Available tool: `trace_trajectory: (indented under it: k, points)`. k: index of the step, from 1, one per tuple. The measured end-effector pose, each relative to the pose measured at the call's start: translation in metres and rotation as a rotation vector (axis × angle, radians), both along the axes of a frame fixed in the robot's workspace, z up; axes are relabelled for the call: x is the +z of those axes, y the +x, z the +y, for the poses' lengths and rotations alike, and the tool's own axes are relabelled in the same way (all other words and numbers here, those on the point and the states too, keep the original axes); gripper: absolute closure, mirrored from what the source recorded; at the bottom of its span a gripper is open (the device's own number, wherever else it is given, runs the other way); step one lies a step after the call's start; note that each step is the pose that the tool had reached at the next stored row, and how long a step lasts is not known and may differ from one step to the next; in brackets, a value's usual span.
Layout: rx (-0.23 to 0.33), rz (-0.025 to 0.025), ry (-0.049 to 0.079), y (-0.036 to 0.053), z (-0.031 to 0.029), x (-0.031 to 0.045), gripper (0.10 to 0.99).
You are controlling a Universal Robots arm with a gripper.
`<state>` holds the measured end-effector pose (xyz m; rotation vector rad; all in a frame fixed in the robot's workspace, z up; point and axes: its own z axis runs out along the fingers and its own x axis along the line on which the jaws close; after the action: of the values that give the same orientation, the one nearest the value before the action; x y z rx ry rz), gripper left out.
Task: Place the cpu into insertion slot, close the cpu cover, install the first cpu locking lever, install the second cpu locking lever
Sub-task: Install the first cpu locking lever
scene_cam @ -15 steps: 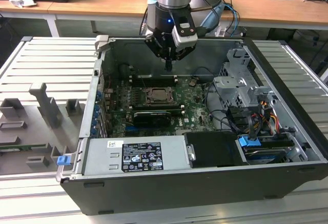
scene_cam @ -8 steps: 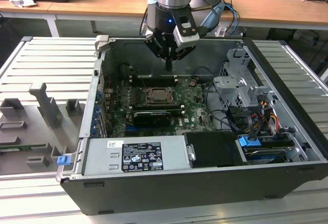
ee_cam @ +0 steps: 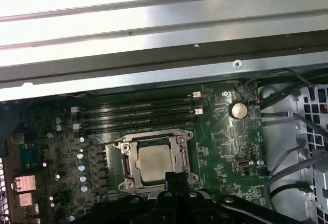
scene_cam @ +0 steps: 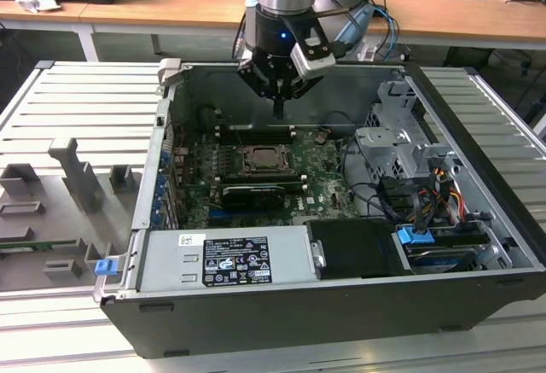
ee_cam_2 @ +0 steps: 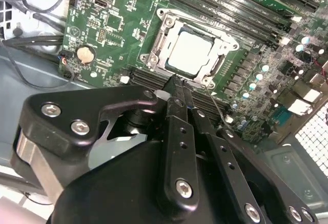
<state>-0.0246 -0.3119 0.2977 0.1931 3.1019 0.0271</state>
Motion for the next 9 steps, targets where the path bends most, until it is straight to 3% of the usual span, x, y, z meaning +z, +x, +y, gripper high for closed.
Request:
trace_trajectory:
  k: [3,4,6,9]
  points:
    - [0.017,-0.0001,0.004,-0.0035,0.0,-0.0016,0.98]
    - [0.071,0.0001,0.004,-0.0036,0.0,-0.0029,0.98]
    - [0.109,0.0001,0.004,-0.0059,0.0,-0.0046,0.98]
    - [0.123,0.0002,0.004,-0.0187,0.0,-0.0065,0.98]
